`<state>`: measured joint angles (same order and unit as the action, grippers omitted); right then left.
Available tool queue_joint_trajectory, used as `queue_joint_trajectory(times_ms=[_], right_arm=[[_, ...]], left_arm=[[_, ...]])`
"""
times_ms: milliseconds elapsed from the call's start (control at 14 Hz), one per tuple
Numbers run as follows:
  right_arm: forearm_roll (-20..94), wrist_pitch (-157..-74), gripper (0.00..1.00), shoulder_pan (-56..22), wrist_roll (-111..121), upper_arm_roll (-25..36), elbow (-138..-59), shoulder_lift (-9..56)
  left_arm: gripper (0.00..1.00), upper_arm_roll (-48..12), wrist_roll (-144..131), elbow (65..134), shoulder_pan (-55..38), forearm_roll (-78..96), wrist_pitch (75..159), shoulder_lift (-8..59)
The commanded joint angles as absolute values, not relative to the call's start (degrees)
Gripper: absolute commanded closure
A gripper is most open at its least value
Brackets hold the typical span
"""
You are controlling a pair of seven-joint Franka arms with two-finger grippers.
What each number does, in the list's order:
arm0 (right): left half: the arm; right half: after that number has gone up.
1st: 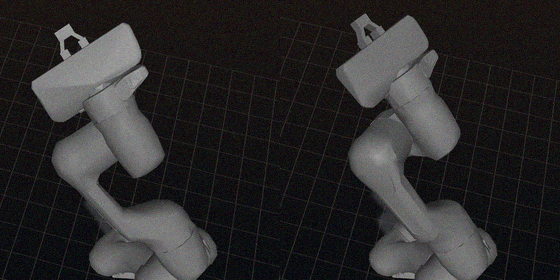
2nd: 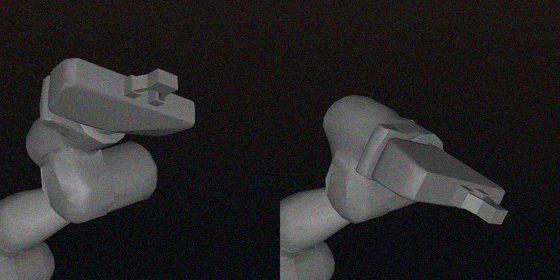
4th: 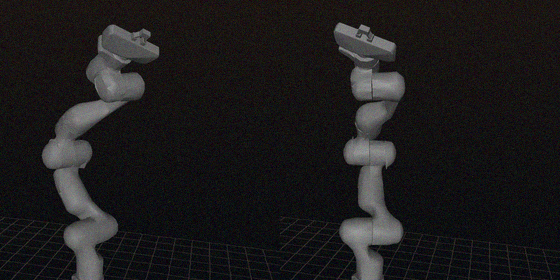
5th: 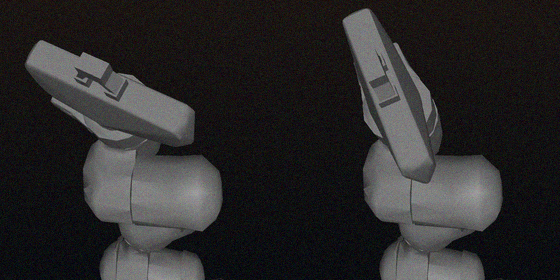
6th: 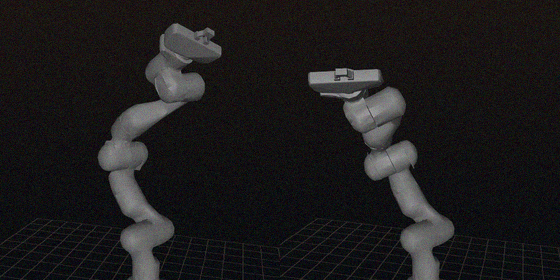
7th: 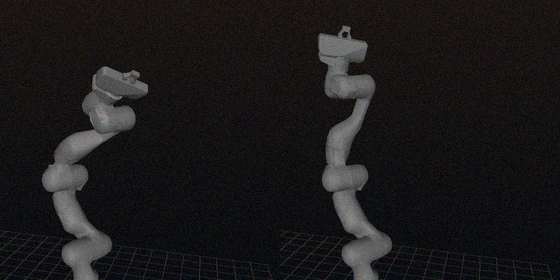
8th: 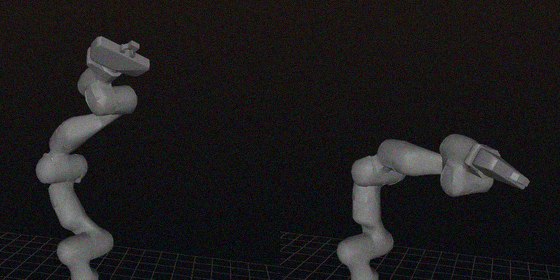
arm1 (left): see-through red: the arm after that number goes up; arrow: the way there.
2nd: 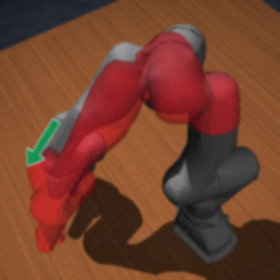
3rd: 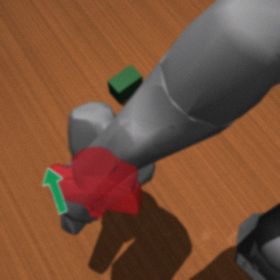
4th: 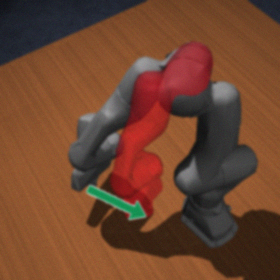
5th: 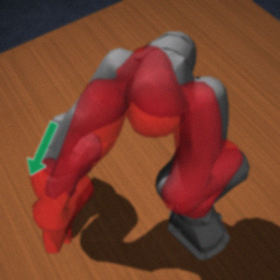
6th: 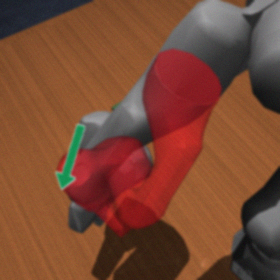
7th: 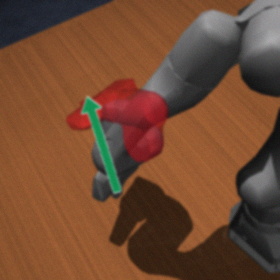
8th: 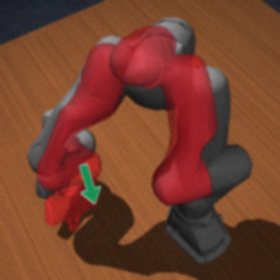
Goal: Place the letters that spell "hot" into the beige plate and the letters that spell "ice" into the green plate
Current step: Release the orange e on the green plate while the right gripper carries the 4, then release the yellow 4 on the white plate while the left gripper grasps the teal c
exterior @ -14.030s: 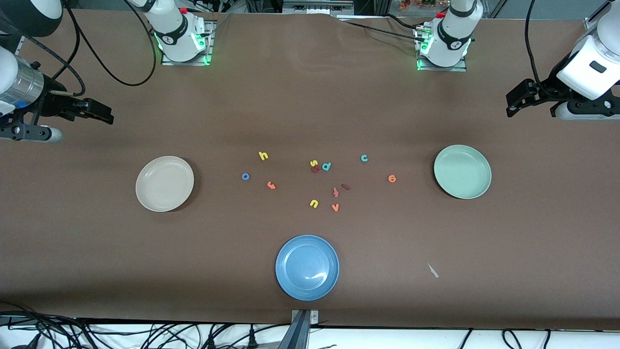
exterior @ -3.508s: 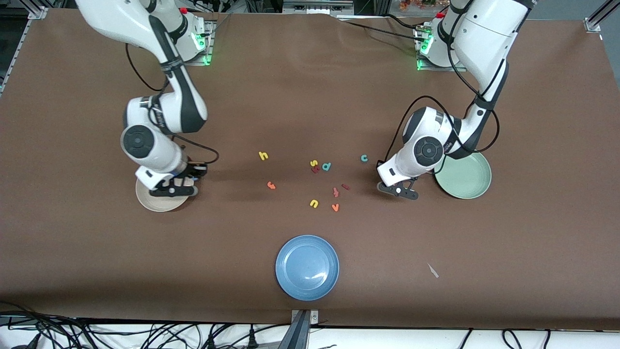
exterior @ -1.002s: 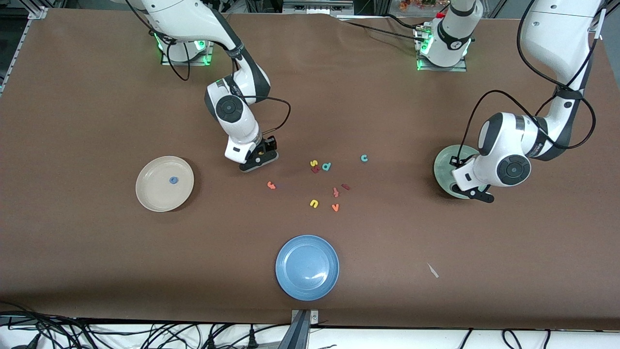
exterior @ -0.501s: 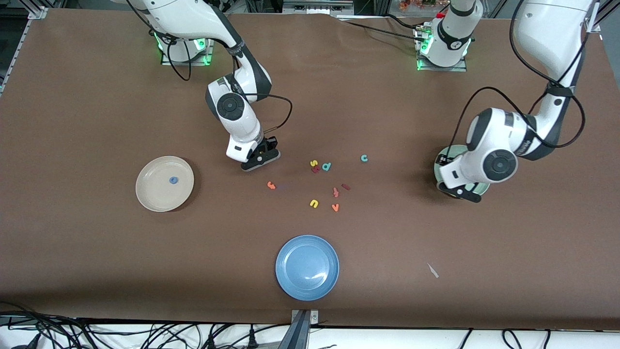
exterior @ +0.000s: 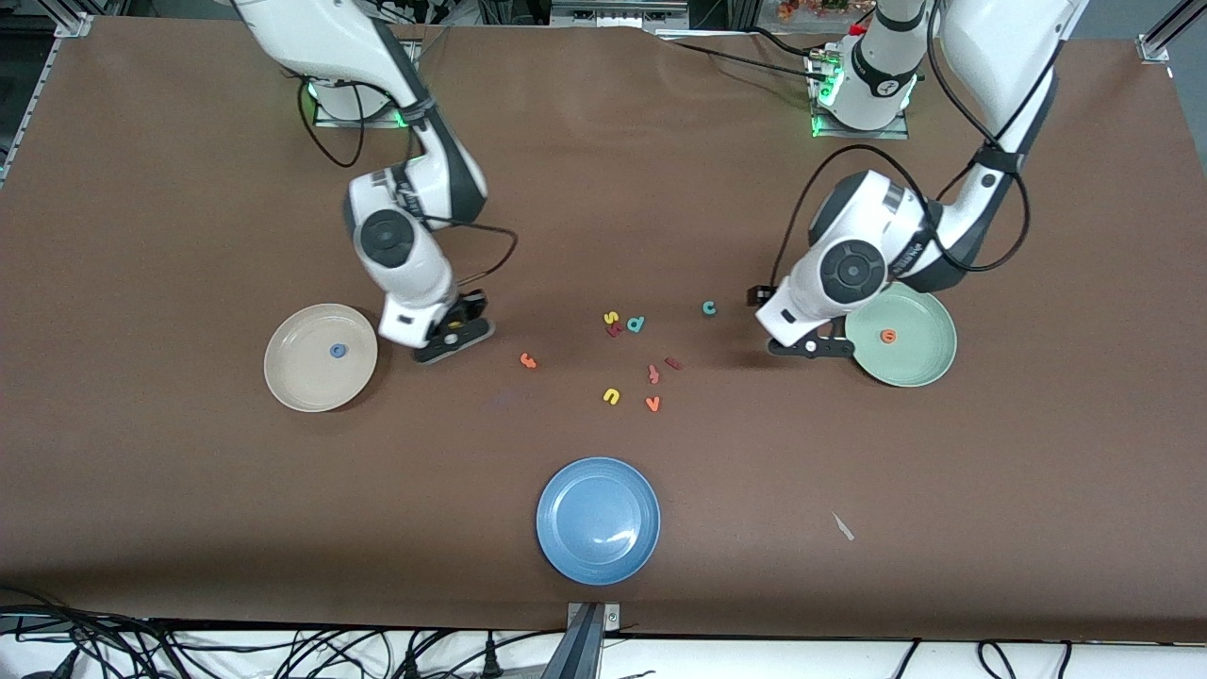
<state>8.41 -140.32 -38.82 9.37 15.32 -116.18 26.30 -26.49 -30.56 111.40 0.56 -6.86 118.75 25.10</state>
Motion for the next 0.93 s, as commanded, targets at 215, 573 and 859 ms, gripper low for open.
queue_joint_trajectory(times_ms=[215, 573, 859], right_arm=[[8.3, -137.0, 1.0, -38.5, 22.1, 26.1, -118.7, 23.6], [9.8, -140.5, 0.03, -32.2, 30.1, 26.5, -120.5, 24.2], [11.6, -135.7, 0.0, -32.6, 20.8, 21.5, -118.0, 22.7]], left_arm=[[0.0, -27.0, -40.4, 112.8, -6.0, -6.2, 126.4, 29.0], [0.38, -26.8, -40.6, 112.9, -7.1, -6.2, 131.2, 33.4], [0.42, -26.9, -40.7, 112.4, -6.9, -9.0, 132.5, 34.5]])
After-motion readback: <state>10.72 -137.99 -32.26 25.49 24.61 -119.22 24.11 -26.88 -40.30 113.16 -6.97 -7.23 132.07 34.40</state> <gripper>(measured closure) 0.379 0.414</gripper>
